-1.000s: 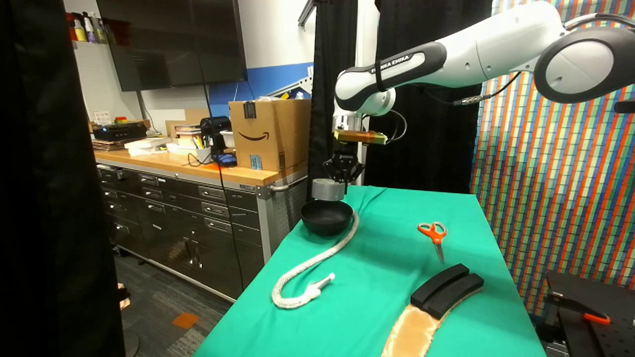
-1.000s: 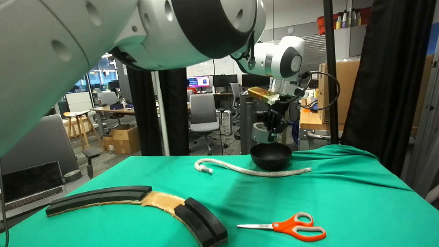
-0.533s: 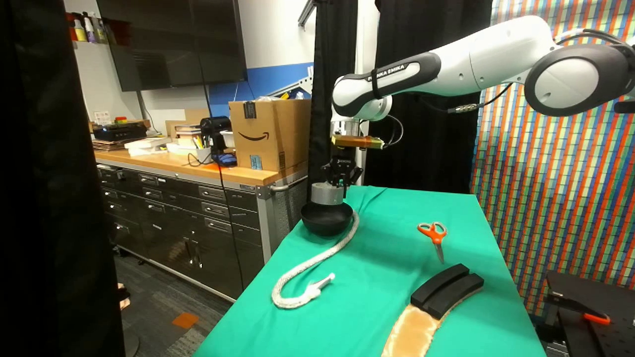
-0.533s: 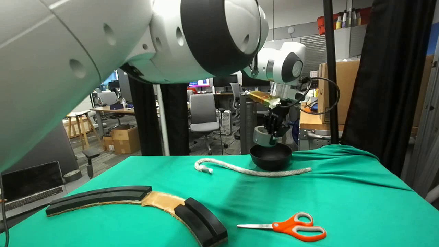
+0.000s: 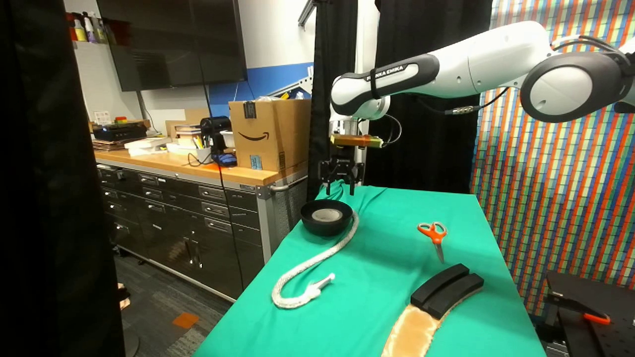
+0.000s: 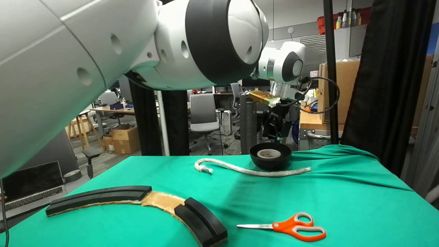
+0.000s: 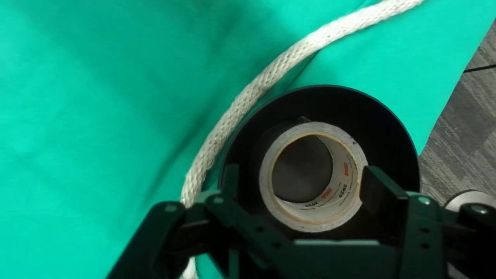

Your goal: Put the silver tape in the black bowl

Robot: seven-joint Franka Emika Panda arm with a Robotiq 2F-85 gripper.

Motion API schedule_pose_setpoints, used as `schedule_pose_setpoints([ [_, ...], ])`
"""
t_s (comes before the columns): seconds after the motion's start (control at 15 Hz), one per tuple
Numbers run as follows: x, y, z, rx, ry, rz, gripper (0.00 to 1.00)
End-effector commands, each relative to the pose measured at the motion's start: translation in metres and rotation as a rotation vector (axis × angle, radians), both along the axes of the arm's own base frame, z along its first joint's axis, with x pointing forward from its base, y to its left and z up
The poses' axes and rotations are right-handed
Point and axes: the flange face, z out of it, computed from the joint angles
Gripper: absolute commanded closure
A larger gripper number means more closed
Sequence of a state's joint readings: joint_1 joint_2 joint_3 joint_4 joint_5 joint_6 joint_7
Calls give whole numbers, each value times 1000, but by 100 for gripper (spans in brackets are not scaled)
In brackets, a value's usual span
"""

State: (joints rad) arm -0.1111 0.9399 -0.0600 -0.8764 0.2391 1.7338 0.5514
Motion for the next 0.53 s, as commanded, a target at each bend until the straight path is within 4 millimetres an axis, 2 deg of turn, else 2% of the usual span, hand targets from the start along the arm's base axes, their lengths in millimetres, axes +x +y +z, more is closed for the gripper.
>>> schedule_pose_setpoints([
  [0.0, 0, 0, -1, 0, 2, 0, 10],
  [0.47, -1, 0, -3, 1, 5, 0, 8],
])
